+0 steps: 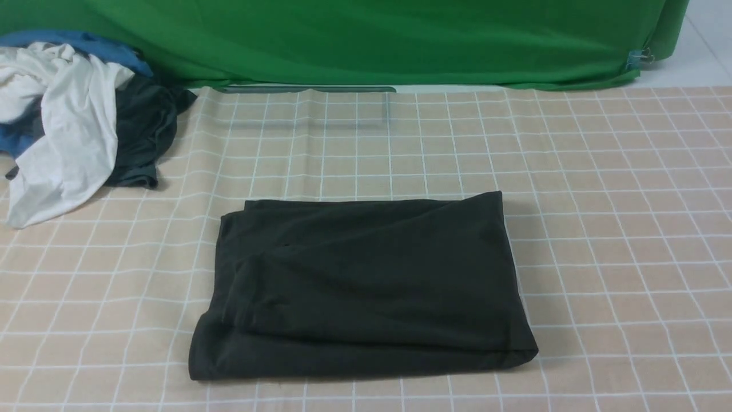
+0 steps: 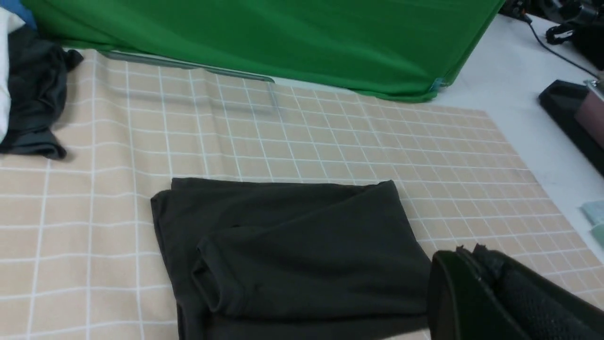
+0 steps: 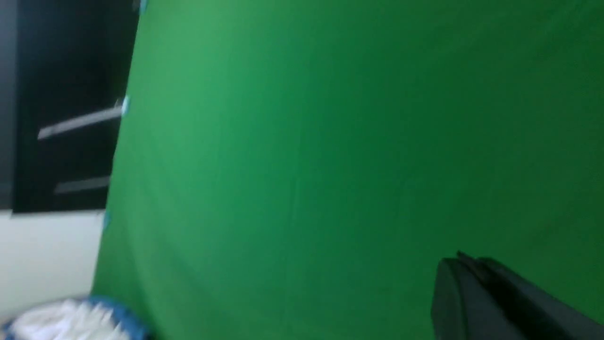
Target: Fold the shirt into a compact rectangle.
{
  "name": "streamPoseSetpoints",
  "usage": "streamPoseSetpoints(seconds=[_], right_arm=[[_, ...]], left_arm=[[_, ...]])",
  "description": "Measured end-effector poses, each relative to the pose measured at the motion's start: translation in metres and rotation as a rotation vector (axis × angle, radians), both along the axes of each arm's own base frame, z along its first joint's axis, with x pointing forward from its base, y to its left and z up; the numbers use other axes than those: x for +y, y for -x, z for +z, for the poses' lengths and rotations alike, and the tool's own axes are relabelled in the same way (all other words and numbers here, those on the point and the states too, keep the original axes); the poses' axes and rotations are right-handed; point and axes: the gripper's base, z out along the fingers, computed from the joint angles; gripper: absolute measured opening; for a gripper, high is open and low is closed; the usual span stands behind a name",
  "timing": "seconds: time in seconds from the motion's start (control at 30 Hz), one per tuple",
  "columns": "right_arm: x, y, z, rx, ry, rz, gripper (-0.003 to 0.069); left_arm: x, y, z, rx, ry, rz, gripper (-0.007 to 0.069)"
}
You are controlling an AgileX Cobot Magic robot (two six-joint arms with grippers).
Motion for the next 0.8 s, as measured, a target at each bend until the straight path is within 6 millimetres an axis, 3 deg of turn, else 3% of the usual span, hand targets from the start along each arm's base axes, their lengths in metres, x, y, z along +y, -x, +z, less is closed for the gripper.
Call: streamPoseSetpoints(seconds=[0.1, 0.4, 0.8], right_arm=[[-0.0032, 0.0045, -0.0055, -0.041, -0.021, -0.009, 0.0054], [-0.0039, 0.0055, -0.0045, -0.056, -0.025, -0.014, 0.0167], [-0.0040, 0.0056, -0.0044, -0.057, -0.026, -0.014, 0.0197]], left_arm=[[0.0014, 0.0087, -0.0018, -0.004, -0.004, 0.003, 0.0013], [0.0061, 0.0078, -0.0012, -0.027, -0.041, 0.047, 0.0013], [0.0049, 0.0063, 0.0050, -0.090, -0.006, 0.044, 0.0013]])
